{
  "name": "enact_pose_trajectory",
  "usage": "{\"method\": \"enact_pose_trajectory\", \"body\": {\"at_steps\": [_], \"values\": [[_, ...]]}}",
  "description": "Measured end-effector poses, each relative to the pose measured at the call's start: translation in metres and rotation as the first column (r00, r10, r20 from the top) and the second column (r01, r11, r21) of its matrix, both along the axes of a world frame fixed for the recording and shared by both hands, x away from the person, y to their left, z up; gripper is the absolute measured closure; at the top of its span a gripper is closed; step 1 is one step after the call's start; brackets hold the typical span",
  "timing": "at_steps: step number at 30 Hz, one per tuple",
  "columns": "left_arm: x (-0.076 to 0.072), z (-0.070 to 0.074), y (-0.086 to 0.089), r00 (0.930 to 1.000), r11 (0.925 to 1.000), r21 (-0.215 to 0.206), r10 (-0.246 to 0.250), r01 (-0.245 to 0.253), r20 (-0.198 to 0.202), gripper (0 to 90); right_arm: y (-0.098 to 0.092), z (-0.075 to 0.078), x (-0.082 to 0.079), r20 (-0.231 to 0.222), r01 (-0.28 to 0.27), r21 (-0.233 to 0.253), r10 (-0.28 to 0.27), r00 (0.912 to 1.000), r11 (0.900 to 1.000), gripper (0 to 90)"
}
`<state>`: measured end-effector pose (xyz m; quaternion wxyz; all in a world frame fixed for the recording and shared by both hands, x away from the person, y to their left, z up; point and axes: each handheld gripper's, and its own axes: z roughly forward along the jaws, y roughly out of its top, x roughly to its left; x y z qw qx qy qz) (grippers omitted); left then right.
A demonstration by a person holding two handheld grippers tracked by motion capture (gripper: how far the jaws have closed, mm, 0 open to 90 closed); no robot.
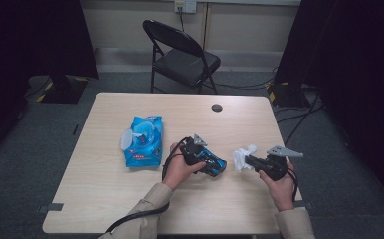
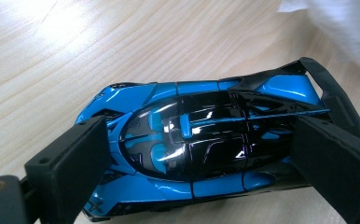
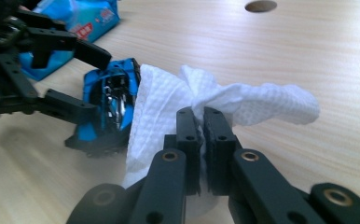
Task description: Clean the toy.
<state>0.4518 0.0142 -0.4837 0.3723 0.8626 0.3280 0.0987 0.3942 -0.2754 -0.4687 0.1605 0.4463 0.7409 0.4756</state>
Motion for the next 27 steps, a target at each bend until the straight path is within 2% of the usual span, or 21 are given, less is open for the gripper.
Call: {"method": "enact_pose_trajectory", "body": {"at_steps": [5,9,17,25,27], "values": [[0.0,0.0,0.0,1.0,1.0,0.0,0.0,0.0,0.002,4.6,0.006,-0.01,0.005,-0.026,0.022,-0.048,-0.023,0.9994,0.999,86.5],[0.0,0.0,0.0,1.0,1.0,-0.001,0.001,-0.001,0.001,4.7,0.015,-0.019,0.009,-0.04,0.01,-0.071,-0.013,0.9991,0.997,86.5],[0.0,0.0,-0.001,1.0,1.0,0.008,-0.004,0.004,0.002,4.5,0.044,-0.031,0.014,-0.053,-0.047,-0.149,0.039,0.9978,0.988,86.3],[0.0,0.0,-0.001,1.0,0.9999,0.011,-0.003,0.003,0.001,3.6,0.058,-0.035,0.014,-0.048,-0.119,-0.176,0.113,0.9925,0.977,86.7],[-0.001,0.0,-0.002,1.0,0.9999,0.012,0.001,-0.001,0.0,3.1,0.058,-0.035,0.014,-0.053,-0.125,-0.169,0.118,0.9916,0.978,86.9]]}}
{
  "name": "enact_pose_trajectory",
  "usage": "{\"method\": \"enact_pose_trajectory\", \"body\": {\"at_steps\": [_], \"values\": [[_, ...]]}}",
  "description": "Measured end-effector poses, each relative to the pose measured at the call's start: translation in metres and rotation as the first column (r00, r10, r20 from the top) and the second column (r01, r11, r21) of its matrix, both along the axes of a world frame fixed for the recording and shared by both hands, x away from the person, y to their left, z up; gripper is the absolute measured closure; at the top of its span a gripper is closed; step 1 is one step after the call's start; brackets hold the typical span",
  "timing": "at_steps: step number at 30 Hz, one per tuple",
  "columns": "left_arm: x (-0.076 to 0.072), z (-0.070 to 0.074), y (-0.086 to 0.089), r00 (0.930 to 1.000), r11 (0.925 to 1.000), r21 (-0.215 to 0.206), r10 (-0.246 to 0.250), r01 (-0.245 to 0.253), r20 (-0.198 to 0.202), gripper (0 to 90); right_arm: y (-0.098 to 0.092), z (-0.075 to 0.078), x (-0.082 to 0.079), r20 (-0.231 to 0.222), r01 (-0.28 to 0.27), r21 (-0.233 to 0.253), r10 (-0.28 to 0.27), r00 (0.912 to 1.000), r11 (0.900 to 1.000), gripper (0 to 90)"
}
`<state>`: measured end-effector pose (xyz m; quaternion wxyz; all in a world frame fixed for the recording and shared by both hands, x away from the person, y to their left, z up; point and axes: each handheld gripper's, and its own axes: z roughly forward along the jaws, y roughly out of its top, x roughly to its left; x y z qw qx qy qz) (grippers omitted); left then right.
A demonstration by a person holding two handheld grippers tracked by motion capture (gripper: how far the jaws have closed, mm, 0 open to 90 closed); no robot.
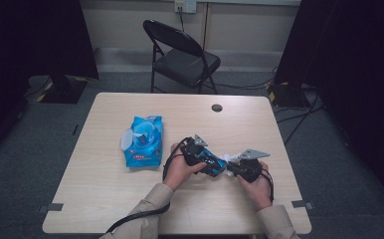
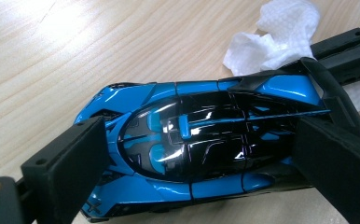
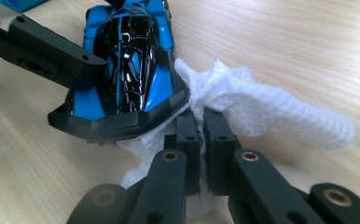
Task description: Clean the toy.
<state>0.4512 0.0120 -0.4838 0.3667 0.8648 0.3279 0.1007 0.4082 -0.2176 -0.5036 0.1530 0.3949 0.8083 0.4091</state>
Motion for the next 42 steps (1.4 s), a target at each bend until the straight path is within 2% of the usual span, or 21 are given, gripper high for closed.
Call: {"method": "enact_pose_trajectory", "body": {"at_steps": [5,20,30,42], "values": [[0.0,0.0,-0.001,1.0,1.0,0.008,-0.003,0.003,0.001,2.2,-0.003,-0.001,0.0,-0.018,-0.017,0.028,0.017,0.9997,0.999,87.1],[-0.001,-0.001,-0.001,1.0,1.0,0.003,-0.006,0.006,0.004,1.9,-0.007,0.0,-0.012,-0.069,-0.083,0.051,0.087,0.9938,0.995,87.3],[-0.001,-0.001,-0.003,1.0,1.0,0.002,0.002,-0.002,0.005,1.1,-0.003,0.0,-0.02,-0.091,-0.131,0.063,0.137,0.9865,0.989,87.5],[-0.001,-0.001,-0.002,1.0,1.0,0.006,-0.003,0.002,0.004,1.1,0.011,0.001,-0.028,-0.118,-0.196,0.086,0.205,0.9716,0.977,87.6]]}}
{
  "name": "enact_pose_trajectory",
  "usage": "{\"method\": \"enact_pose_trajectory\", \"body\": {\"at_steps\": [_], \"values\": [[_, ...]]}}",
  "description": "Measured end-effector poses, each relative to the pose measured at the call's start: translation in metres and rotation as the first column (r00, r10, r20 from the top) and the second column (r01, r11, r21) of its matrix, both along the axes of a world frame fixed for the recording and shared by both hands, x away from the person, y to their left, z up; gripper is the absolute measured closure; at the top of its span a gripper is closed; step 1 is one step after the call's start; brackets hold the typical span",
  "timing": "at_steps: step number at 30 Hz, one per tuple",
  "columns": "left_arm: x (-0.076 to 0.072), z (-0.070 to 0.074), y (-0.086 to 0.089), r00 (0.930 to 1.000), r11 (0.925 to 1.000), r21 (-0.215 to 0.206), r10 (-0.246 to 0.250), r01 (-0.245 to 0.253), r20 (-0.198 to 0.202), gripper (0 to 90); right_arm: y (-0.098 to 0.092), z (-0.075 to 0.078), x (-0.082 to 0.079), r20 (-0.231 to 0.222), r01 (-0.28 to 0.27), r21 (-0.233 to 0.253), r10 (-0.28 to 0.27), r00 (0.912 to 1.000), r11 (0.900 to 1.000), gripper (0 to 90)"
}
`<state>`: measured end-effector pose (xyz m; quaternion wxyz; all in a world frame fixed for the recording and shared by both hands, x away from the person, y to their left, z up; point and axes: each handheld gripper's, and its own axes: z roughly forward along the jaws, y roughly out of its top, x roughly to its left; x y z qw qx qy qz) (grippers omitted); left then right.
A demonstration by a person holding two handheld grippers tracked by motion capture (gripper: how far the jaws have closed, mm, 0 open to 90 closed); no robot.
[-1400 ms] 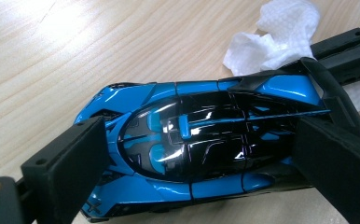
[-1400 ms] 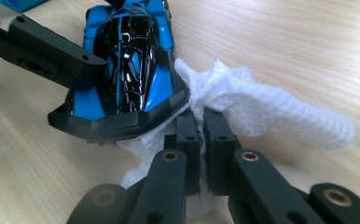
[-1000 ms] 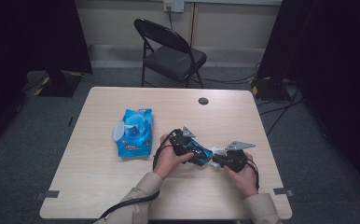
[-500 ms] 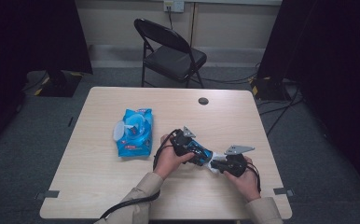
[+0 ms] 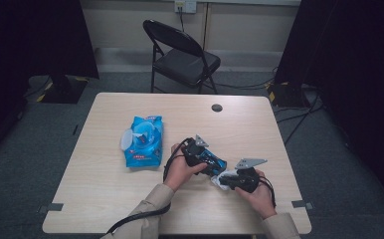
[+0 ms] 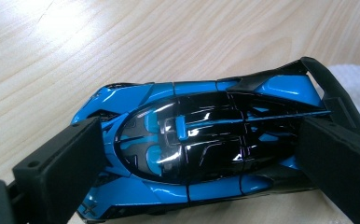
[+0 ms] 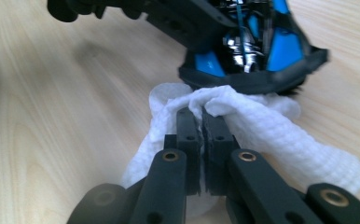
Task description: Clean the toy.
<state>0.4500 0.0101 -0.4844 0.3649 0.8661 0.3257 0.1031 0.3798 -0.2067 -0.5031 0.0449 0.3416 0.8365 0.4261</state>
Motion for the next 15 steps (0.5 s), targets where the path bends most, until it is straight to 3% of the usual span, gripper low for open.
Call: {"method": "enact_pose_trajectory", "body": {"at_steps": [15], "values": [[0.0,0.0,0.0,1.0,1.0,-0.002,0.001,-0.001,0.001,1.0,0.034,0.0,-0.007,0.017,-0.126,0.009,0.126,0.992,0.992,87.3]]}}
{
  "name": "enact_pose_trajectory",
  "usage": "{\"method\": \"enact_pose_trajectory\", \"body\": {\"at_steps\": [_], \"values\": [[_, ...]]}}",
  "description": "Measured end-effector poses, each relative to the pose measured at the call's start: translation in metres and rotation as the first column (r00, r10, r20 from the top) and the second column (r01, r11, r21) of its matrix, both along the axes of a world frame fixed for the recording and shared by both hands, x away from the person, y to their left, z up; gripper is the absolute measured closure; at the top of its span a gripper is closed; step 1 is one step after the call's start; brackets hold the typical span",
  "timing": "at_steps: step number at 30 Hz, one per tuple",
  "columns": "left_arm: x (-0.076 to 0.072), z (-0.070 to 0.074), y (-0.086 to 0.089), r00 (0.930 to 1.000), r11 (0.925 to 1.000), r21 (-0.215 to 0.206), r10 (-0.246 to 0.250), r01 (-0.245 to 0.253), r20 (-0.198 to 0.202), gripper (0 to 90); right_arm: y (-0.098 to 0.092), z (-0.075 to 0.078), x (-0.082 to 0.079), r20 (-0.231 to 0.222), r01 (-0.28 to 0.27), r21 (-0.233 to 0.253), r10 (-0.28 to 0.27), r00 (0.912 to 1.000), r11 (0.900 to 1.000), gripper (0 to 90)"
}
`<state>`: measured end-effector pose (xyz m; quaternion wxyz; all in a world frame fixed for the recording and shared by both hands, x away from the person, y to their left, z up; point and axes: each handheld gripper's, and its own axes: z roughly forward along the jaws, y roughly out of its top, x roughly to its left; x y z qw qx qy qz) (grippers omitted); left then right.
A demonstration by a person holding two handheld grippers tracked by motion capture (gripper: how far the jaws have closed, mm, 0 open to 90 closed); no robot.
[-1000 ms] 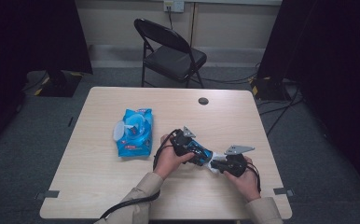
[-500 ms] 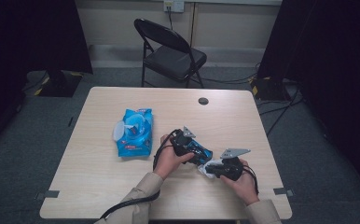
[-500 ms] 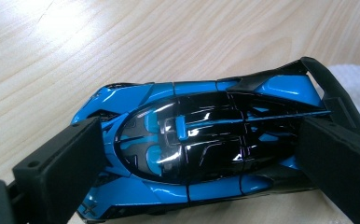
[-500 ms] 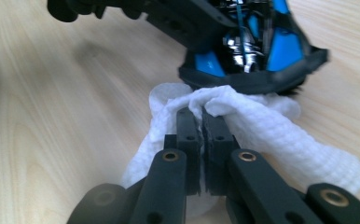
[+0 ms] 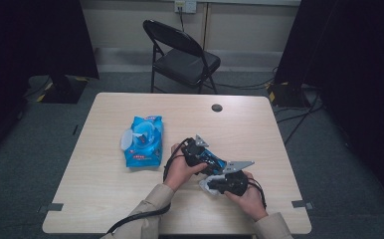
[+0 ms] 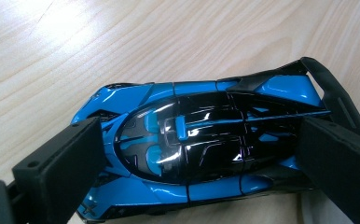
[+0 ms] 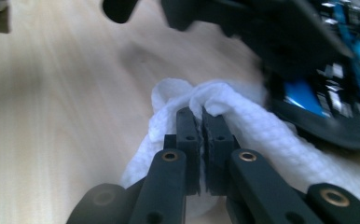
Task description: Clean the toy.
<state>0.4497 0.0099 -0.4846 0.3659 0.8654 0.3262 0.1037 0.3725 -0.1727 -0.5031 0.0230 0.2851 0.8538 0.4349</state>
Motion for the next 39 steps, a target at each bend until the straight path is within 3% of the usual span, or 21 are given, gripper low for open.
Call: {"method": "enact_pose_trajectory", "body": {"at_steps": [10,18,24,28,34,39], "values": [[-0.001,-0.001,0.0,1.0,1.0,-0.009,0.003,-0.003,0.001,1.0,-0.001,0.022,-0.007,0.025,-0.087,0.024,0.086,0.9959,0.996,87.2],[-0.001,-0.001,0.0,1.0,0.9999,-0.011,0.004,-0.004,0.005,1.0,-0.021,0.042,-0.006,0.049,-0.084,0.09,0.079,0.9956,0.992,87.2],[-0.001,-0.001,0.0,1.0,0.9999,-0.014,0.004,-0.004,0.007,1.0,-0.046,0.053,0.0,0.053,-0.013,0.111,0.007,0.9986,0.994,87.2],[0.0,0.0,0.0,1.0,1.0,-0.006,0.002,-0.002,0.002,1.0,-0.065,0.057,0.005,0.055,0.054,0.152,-0.063,0.9965,0.987,87.3],[-0.001,-0.001,0.0,1.0,1.0,-0.009,0.001,-0.001,0.004,1.0,-0.088,0.057,0.011,0.067,0.163,0.193,-0.178,0.9817,0.968,87.3],[-0.001,-0.001,0.001,1.0,0.9999,-0.012,0.002,-0.002,0.005,1.0,-0.095,0.054,0.014,0.077,0.246,0.174,-0.262,0.962,0.954,87.4]]}}
